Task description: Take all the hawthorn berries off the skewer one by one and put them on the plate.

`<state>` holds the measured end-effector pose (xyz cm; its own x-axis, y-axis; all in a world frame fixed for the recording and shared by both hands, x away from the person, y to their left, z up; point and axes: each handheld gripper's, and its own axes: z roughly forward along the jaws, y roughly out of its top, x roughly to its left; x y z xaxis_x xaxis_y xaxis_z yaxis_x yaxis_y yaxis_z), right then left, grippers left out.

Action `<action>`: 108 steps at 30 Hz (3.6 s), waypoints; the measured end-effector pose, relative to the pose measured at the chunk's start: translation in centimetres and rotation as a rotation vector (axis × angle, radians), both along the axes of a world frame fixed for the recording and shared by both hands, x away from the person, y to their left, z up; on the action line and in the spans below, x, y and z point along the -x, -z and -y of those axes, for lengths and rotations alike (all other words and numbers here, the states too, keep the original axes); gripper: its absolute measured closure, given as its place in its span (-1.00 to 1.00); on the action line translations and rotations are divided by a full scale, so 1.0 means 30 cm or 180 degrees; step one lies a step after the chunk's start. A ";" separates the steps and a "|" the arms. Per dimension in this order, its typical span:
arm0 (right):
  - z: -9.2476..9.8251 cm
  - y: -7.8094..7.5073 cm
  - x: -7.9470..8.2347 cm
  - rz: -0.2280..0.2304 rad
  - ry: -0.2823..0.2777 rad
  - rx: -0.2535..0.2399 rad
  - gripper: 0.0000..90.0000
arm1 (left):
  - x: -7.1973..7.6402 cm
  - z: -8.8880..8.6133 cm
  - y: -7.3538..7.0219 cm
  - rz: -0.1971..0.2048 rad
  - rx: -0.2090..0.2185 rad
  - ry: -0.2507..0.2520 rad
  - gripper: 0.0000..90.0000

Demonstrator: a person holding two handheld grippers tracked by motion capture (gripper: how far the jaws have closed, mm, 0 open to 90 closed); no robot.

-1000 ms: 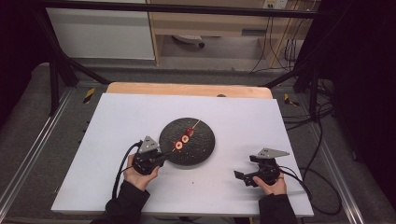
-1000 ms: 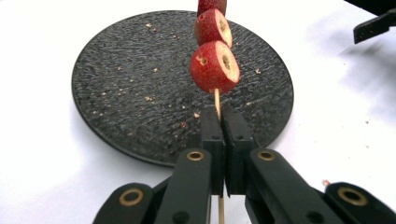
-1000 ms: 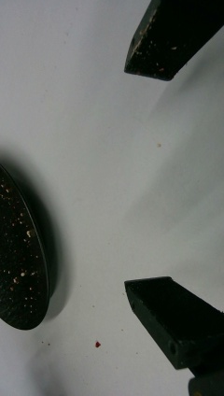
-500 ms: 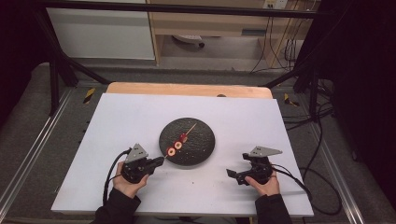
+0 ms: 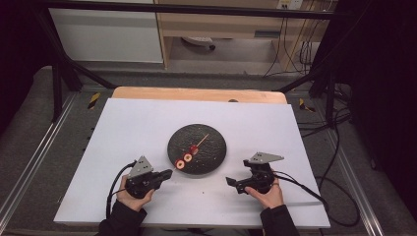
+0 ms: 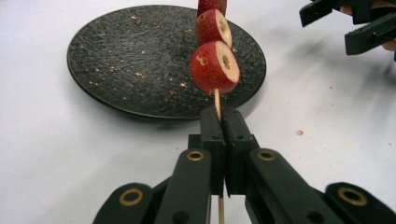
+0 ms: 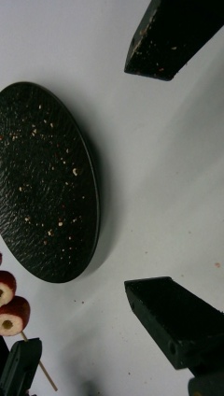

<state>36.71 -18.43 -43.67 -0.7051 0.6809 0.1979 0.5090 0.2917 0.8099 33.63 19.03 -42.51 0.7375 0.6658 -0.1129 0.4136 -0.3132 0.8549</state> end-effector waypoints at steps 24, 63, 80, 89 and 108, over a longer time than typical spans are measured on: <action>-0.208 -0.088 -0.087 -0.0179 -0.0075 -0.0421 -0.74 | 0.040 0.049 0.006 0.0103 -0.0029 0.0165 0.96; -0.215 -0.091 -0.129 -0.0409 -0.0059 -0.0992 0.35 | 0.058 0.070 0.000 0.0217 -0.0004 0.0227 0.96; -0.145 -0.177 -0.156 -0.0172 0.0151 -0.0971 0.35 | 0.062 0.054 -0.011 0.0264 0.0053 0.0250 0.96; -0.096 -0.225 -0.182 -0.0087 0.0268 -0.0957 0.35 | 0.062 0.050 -0.012 0.0260 0.0065 0.0245 0.96; -0.092 -0.192 -0.252 -0.0119 0.0455 -0.0665 0.35 | 0.037 -0.005 -0.021 0.0231 0.0148 0.0049 0.96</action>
<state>44.26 -15.67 -37.90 -0.5942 0.7148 0.3688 0.5637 0.0429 0.8249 32.51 19.18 -41.89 0.7551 0.6495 -0.0893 0.3454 -0.2784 0.8962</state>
